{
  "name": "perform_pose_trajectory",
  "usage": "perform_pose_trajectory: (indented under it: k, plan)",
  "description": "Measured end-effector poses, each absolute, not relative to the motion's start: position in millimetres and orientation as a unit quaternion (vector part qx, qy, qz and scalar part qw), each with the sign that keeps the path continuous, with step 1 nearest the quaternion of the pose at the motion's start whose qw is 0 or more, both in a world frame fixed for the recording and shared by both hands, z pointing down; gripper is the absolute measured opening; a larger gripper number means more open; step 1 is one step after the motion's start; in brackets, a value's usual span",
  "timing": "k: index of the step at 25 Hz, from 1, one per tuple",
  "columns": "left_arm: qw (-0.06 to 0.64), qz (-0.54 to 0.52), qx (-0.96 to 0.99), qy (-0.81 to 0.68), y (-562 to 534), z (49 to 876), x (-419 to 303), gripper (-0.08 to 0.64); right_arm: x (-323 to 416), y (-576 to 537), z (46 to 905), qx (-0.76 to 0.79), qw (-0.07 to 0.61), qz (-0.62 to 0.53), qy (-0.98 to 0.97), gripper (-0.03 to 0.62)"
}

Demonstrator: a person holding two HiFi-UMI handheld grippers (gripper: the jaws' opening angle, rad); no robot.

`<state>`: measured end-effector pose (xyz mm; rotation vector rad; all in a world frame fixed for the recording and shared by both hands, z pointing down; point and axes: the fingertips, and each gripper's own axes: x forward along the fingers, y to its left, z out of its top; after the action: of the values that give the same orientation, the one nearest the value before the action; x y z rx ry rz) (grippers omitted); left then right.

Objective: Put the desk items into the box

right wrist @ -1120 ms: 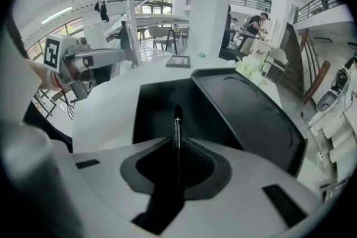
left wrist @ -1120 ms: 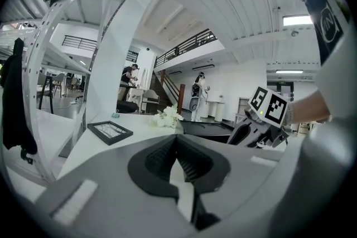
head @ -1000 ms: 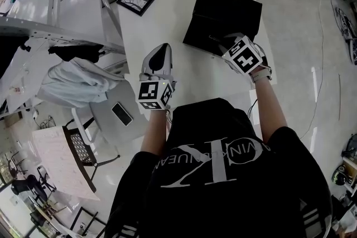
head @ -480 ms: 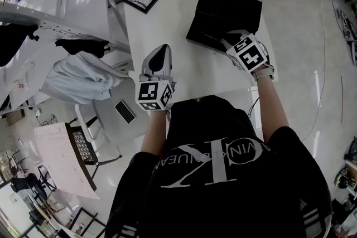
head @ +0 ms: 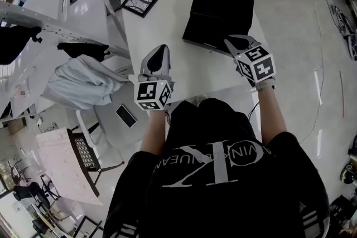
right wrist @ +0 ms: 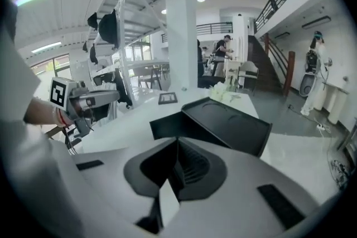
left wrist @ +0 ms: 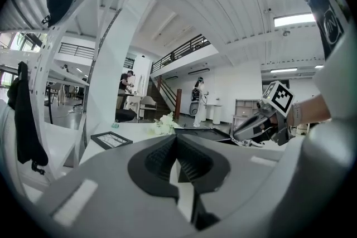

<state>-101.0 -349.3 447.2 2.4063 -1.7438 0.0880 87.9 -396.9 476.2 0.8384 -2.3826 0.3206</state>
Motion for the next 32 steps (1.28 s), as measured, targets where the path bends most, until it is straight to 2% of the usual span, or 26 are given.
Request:
perform_pose_trajectory:
  k: [11,32]
  plan:
    - [0.080,0.029,0.814,-0.574,-341.9,442.3,-88.9,0.011,108.7,-374.1,459.7,0.357,0.225,0.116,-0.899,0.015]
    - [0.079,0.024,0.817,-0.571,-331.2,441.0,-94.4,0.010,122.1,-351.6,452.5,0.406,0.177,0.104,-0.890,0.014]
